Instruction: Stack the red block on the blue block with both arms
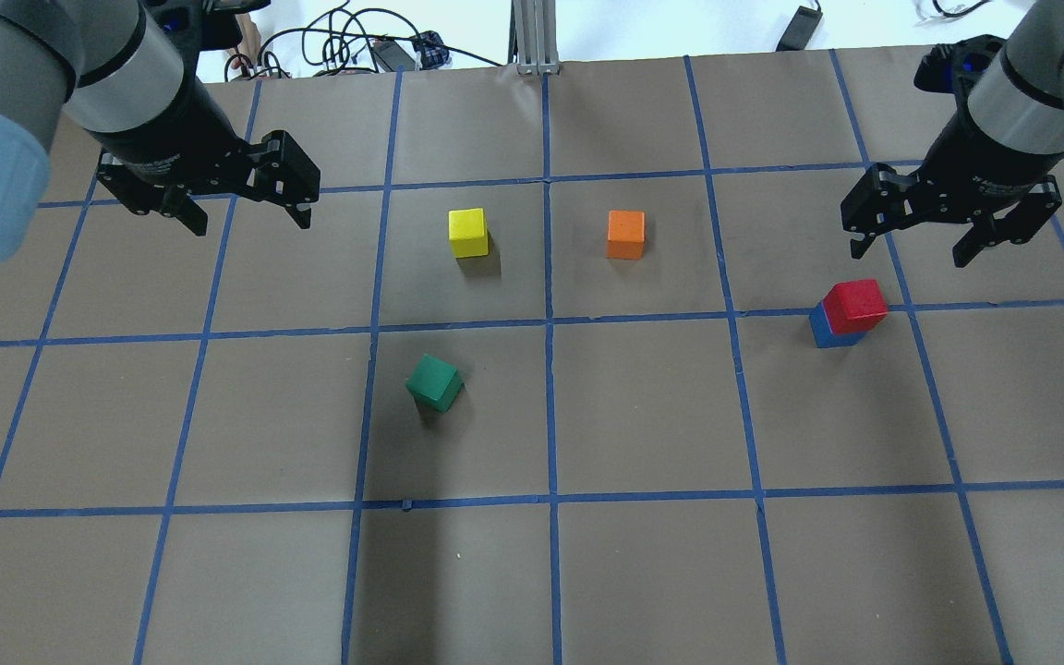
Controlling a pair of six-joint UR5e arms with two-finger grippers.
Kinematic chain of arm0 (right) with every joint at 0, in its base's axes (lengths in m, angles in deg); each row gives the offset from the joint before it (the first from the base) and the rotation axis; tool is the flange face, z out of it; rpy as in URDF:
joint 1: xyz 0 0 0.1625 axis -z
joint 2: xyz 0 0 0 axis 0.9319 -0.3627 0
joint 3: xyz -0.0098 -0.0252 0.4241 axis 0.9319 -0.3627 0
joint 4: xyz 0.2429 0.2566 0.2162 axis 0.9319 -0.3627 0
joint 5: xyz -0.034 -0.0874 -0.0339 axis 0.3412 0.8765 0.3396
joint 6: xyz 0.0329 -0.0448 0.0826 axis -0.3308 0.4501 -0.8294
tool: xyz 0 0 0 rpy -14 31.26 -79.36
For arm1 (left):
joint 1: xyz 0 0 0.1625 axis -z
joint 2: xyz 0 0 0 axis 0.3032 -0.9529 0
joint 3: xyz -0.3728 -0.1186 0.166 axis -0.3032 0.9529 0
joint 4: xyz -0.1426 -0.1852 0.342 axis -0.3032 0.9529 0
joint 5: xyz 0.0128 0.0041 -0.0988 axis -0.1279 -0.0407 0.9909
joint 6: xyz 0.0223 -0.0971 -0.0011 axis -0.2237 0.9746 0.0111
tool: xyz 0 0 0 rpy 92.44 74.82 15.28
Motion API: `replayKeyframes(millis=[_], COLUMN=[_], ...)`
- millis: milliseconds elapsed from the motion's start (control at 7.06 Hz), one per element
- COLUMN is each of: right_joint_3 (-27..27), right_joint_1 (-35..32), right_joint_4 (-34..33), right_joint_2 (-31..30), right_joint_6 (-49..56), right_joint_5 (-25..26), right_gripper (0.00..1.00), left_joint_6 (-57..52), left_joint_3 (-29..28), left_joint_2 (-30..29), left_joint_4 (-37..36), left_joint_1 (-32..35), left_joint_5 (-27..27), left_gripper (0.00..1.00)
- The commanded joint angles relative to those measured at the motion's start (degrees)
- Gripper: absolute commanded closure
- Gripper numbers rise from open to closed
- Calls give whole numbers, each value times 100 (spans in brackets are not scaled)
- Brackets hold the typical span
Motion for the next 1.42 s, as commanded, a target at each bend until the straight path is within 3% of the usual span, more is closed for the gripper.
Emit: replayKeyframes(millis=[0,283,708,1275], right_joint_3=[-201,-114,-192,-289], right_joint_1=[-790,-1093,-936,-803], right_joint_4=[113,140,323,447], right_joint_2=[-8,-51,-52,-121], right_joint_6=[-926,-913,-912,-930], right_joint_5=[27,-15,-313,-244], right_gripper=[0,0,0,0], left_joint_6=[0,0,0,0], left_joint_3=[-2,-2,-11,-11], left_joint_2=[2,2,-7,-7], left_joint_4=[0,0,0,0], left_joint_1=[0,0,0,0], left_joint_5=[0,0,0,0], left_gripper=[0,0,0,0])
